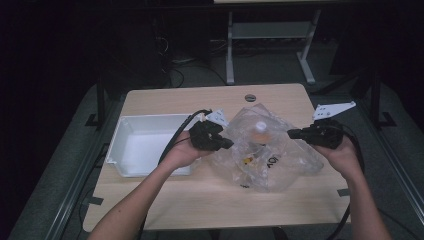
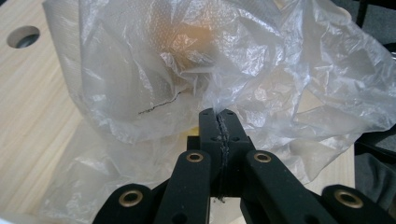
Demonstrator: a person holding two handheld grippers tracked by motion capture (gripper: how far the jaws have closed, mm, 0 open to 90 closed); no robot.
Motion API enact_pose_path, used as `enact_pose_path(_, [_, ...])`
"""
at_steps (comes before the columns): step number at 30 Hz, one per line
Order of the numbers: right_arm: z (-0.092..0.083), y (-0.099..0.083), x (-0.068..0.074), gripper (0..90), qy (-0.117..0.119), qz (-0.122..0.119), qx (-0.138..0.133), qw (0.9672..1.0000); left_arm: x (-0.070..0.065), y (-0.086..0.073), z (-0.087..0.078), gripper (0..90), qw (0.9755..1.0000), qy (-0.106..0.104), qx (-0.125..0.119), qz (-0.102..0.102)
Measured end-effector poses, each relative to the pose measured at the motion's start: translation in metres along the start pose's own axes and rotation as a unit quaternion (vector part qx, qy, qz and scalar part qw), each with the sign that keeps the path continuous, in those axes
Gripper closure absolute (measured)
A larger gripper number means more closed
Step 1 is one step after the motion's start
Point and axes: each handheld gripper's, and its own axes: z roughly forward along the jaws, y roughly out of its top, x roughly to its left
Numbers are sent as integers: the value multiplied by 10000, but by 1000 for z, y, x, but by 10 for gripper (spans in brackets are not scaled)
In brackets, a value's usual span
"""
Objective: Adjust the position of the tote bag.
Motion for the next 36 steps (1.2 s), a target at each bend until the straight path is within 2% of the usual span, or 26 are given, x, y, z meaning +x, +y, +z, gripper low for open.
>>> enact_pose_path(1, [-1,2,0,896,13,-6,-23,10000,2,1,-1,900,10000,8,49,44])
enact_pose_path(3, [-3,5,-2,896,29,4,-75,10000,4,1,-2,900,10000,34,-15,-40])
enact_pose_path(10, [-4,16,-7,897,59,7,-129,9999,16,5,-9,900,9999,110,-18,-27])
enact_pose_path(11, [-4,18,-9,897,53,-21,-140,9999,17,5,-8,900,9998,123,-73,-105])
enact_pose_path(12, [-4,20,-9,897,61,8,-161,9999,19,6,-10,900,9999,143,-52,-52])
enact_pose_path(13, [-3,21,-11,897,86,1,-202,9998,20,6,-9,900,9998,153,-109,-118])
enact_pose_path(17, [-2,27,-18,897,147,99,-311,9994,28,7,-10,900,9996,211,-114,-150])
enact_pose_path(18, [-1,28,-19,898,149,114,-327,9993,29,6,-9,900,9993,223,-176,-240])
enact_pose_path(19, [0,29,-21,897,174,144,-344,9992,32,6,-9,900,9994,234,-141,-192])
enact_pose_path(24, [6,31,-27,898,273,296,-450,9982,40,3,-5,900,9990,269,-169,-326])
enact_pose_path(26, [8,31,-28,897,278,317,-437,9982,43,1,-4,900,9985,281,-230,-403])
enact_pose_path(27, [9,31,-28,897,261,318,-431,9982,44,1,-4,900,9987,282,-205,-371])
enact_pose_path(33, [16,30,-34,898,308,457,-426,9976,51,-3,5,900,9981,302,-200,-506])
enact_pose_path(35, [19,29,-36,898,287,498,-397,9976,53,-5,8,900,9982,301,-168,-494])
enact_pose_path(36, [21,29,-36,898,297,527,-386,9974,53,-5,10,900,9977,305,-205,-567])
